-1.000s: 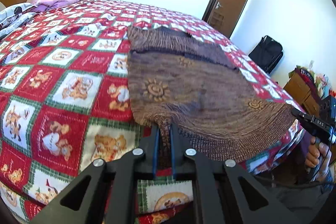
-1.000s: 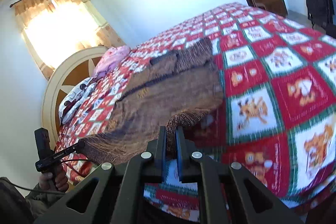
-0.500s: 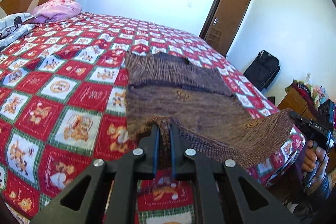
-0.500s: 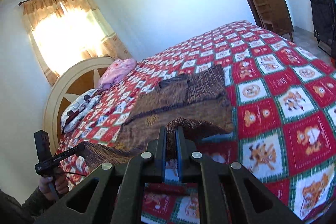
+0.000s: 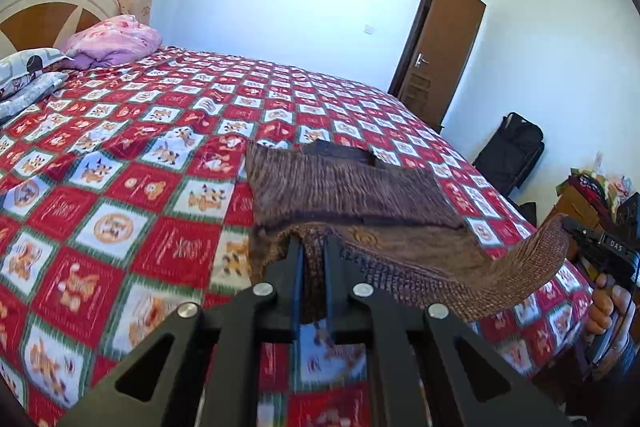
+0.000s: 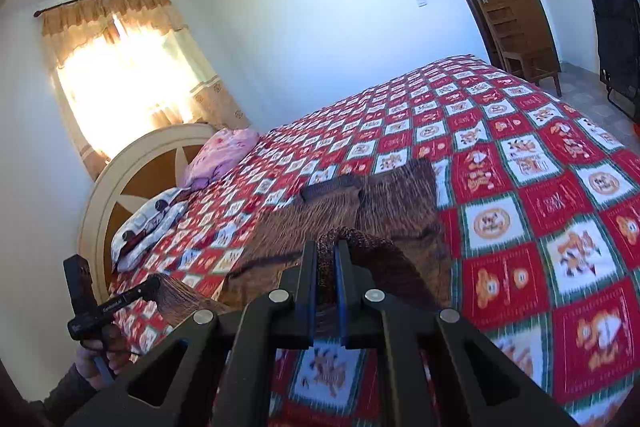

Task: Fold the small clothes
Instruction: 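Lift the hem with both tools and fold it over toward the collar, then open both tools to lay the hem down near the collar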

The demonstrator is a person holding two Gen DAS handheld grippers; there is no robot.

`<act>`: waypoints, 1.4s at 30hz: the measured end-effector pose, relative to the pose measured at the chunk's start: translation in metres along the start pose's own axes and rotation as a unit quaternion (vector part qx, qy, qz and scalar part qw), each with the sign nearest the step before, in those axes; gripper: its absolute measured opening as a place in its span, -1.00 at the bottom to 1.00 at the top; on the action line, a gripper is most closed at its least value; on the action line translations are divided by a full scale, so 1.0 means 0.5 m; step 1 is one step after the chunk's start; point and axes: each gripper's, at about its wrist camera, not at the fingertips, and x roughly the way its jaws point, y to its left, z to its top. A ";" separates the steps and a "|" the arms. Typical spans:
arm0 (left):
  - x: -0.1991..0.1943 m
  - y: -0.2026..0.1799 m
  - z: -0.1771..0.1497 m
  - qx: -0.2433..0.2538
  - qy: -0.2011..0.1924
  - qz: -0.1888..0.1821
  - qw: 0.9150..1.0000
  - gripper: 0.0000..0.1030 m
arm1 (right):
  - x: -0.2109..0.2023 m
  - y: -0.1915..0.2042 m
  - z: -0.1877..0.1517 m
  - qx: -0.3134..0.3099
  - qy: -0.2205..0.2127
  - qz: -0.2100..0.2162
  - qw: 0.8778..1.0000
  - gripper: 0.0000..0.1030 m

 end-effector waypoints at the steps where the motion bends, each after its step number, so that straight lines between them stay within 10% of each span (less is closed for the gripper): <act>1: 0.009 0.003 0.010 -0.002 0.000 0.000 1.000 -0.81 | 0.010 -0.003 0.011 0.003 -0.001 -0.001 1.000 -0.85; 23: 0.249 0.026 0.182 0.015 0.026 0.037 0.999 -0.81 | 0.274 -0.075 0.184 0.007 0.012 -0.078 0.997 -0.85; 42: 0.488 0.082 0.193 -0.009 0.099 0.088 0.991 -0.71 | 0.592 -0.236 0.197 0.040 0.108 -0.164 0.980 -0.71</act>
